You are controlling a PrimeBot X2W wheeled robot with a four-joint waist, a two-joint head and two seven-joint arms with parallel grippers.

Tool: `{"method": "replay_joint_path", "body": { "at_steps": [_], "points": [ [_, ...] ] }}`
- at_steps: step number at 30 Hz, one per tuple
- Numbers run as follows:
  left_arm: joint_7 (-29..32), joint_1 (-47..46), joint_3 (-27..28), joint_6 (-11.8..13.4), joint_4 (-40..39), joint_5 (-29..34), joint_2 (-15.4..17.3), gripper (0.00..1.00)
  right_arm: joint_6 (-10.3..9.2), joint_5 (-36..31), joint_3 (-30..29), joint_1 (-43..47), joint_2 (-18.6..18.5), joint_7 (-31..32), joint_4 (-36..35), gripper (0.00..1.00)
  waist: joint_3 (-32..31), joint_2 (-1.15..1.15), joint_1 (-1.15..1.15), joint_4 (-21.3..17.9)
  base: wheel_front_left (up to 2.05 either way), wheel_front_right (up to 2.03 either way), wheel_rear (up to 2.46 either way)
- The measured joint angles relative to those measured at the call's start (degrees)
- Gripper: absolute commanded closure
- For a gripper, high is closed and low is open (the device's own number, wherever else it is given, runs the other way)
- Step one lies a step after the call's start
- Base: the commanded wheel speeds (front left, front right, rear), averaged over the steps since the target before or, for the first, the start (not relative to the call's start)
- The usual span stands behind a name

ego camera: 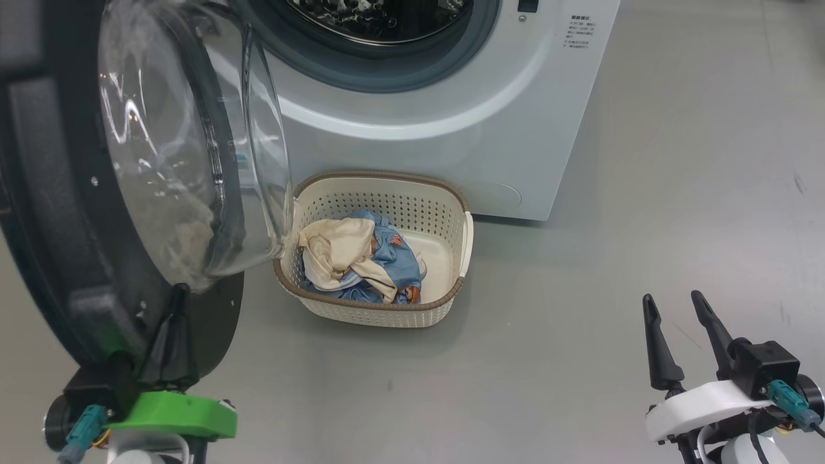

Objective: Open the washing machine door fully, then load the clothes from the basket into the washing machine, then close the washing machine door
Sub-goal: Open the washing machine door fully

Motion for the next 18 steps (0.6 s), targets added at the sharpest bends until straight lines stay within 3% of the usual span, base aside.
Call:
{"method": "replay_joint_path", "body": {
  "at_steps": [18],
  "points": [
    [0.0, 0.47, 10.37, 3.91, 2.43, -3.53, -0.36, 1.0, 0.57, -0.57, 0.03, 0.02, 0.11, 0.0, 0.52, 0.0, -0.71, 0.0, 0.0, -0.26, 0.0, 0.0, 0.0]
  ]
}}
